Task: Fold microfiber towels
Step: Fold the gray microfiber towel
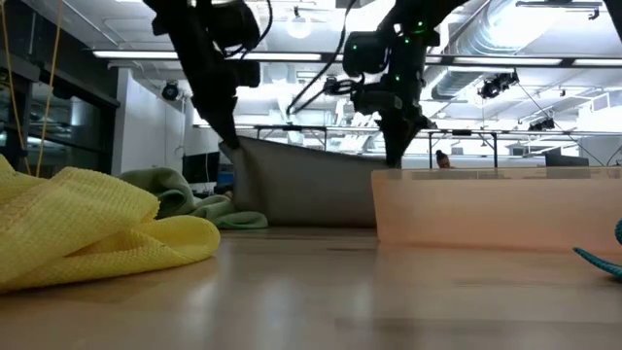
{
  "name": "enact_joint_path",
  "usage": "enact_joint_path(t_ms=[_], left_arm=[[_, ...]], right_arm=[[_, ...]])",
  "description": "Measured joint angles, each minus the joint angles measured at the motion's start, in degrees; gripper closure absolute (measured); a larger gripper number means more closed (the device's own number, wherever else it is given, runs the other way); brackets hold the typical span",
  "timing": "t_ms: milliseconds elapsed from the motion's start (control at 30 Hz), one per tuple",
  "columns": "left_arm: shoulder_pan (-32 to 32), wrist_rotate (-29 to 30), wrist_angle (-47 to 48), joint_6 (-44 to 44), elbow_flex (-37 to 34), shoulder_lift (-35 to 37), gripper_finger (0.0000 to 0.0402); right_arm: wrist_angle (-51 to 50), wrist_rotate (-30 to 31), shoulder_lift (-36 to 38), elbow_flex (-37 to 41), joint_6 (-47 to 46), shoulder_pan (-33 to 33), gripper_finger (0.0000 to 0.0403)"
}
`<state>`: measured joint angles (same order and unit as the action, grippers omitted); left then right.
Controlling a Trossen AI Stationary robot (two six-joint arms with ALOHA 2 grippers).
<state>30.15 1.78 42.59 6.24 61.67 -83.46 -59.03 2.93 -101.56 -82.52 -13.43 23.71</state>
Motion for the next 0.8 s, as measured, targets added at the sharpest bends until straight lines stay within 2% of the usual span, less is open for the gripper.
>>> enact_joint_path(t_ms=[200, 300, 400, 600, 800], left_arm=[[6.4, -1.4, -3.1, 1.8, 0.1, -0.8, 0.0402], [8.8, -4.2, -3.8, 3.5, 0.1, -2.6, 0.0401], [9.8, -4.3, -4.1, 5.2, 0.1, -5.7, 0.0402], [10.0, -1.2, -8.3, 6.0, 0.0, -10.6, 0.0401], [9.7, 2.9, -12.6, 6.1, 0.0, -11.7, 0.0402]], right_arm=[[5.0, 0.1, 0.7, 0.0, -2.2, 4.3, 0.0403], [6.4, 0.6, -0.4, 0.0, -2.2, 5.7, 0.0403], [8.8, 1.7, -0.9, 0.1, -3.1, 6.7, 0.0403], [13.4, 5.0, -1.1, 0.1, -6.1, 8.5, 0.0403], [13.7, 5.9, -1.1, 0.1, -7.6, 9.8, 0.0403]])
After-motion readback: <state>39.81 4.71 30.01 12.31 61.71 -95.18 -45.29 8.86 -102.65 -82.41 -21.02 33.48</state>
